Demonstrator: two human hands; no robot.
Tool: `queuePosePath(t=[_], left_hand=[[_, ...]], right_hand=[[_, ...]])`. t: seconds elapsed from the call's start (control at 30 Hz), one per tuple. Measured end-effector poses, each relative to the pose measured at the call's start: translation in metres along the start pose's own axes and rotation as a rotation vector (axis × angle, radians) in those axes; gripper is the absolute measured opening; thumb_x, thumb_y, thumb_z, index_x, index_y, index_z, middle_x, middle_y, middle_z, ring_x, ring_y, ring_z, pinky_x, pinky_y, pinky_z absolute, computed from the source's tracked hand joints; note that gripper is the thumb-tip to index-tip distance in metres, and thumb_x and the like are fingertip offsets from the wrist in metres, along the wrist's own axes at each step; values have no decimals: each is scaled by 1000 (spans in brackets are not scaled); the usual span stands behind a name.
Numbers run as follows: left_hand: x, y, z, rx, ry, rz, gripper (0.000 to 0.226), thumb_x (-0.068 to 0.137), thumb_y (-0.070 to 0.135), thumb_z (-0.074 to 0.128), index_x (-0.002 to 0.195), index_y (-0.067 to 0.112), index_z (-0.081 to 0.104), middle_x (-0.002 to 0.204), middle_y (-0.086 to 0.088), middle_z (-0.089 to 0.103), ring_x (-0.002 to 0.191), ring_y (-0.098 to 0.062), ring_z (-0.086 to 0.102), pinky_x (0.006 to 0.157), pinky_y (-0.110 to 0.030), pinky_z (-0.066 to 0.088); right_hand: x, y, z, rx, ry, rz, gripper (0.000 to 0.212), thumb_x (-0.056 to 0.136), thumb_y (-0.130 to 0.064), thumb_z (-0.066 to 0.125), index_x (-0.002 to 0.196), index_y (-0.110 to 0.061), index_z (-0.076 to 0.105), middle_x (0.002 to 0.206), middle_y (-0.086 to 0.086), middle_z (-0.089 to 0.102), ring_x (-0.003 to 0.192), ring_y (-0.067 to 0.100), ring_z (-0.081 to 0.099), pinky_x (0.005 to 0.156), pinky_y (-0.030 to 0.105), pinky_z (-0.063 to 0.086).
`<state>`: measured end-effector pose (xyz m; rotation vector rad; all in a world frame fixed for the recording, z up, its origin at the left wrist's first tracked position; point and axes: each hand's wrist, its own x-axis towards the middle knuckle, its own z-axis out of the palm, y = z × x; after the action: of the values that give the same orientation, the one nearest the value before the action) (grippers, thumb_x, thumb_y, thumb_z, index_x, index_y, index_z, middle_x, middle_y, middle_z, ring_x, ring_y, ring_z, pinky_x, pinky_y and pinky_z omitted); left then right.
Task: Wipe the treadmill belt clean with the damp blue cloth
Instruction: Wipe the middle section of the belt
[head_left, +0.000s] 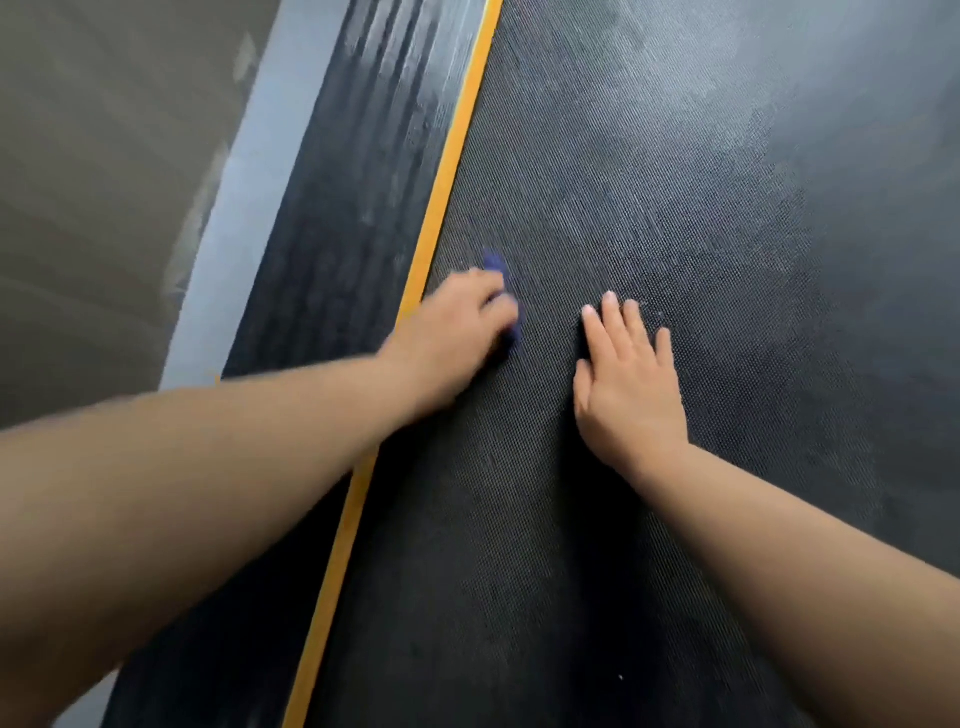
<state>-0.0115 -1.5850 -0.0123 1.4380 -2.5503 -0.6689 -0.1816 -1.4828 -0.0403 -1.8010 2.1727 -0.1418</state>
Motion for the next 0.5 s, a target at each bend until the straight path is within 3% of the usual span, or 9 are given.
queuePosePath(t=[0.03,0.1,0.17,0.23,0.3,0.33,0.4,0.5], left_hand=[[-25,-3,5,-25,-71,25,36,95,30,44,121,8,54,121,-12,55,119,-28,46,100,-36,36],[-68,-10,13,107,-162,300,54,96,42,43,145,21,32,154,-3,27,139,-18,26,112,-34,22],[-54,-20,6,150,-225,351,58,96,45,42,147,24,26,157,2,18,141,-15,21,113,-35,19],[-12,-20,1,162,-129,252,45,95,37,44,135,14,45,145,-10,38,131,-24,37,106,-38,31],[36,-15,-7,228,-11,149,30,94,28,39,108,9,57,117,-17,53,108,-32,50,91,-43,40],[49,-15,-10,288,34,108,33,93,26,33,102,7,58,109,-19,54,102,-34,51,89,-45,40],[54,-29,-11,346,49,186,40,90,29,26,100,8,59,103,-20,54,94,-36,50,85,-47,38],[1,-35,-9,290,-16,193,36,91,47,31,88,21,56,95,-5,53,93,-27,47,77,-39,39]], right_hand=[[0,-1,-2,9,2,-3,61,89,-32,30,147,-14,31,157,6,20,146,25,14,116,49,8],[1,-5,-4,28,22,-24,60,88,-32,33,146,-15,33,156,7,23,145,25,17,115,50,11],[4,-11,-4,46,30,-43,60,88,-31,34,145,-15,34,156,6,25,145,25,18,115,50,12],[6,-17,-1,51,11,-43,59,90,-31,36,146,-16,32,157,6,23,145,25,16,116,49,9],[6,-18,2,42,-5,-28,57,93,-30,39,148,-17,28,158,5,18,146,23,12,116,47,5],[6,-18,3,40,-12,-22,57,94,-29,40,148,-18,27,159,4,16,147,22,10,117,46,3],[6,-17,1,42,-26,-24,57,95,-30,41,149,-19,24,159,2,13,147,20,7,117,44,1],[6,-13,-6,46,-47,-25,58,96,-30,40,150,-20,22,159,-1,11,147,19,5,117,44,0]])
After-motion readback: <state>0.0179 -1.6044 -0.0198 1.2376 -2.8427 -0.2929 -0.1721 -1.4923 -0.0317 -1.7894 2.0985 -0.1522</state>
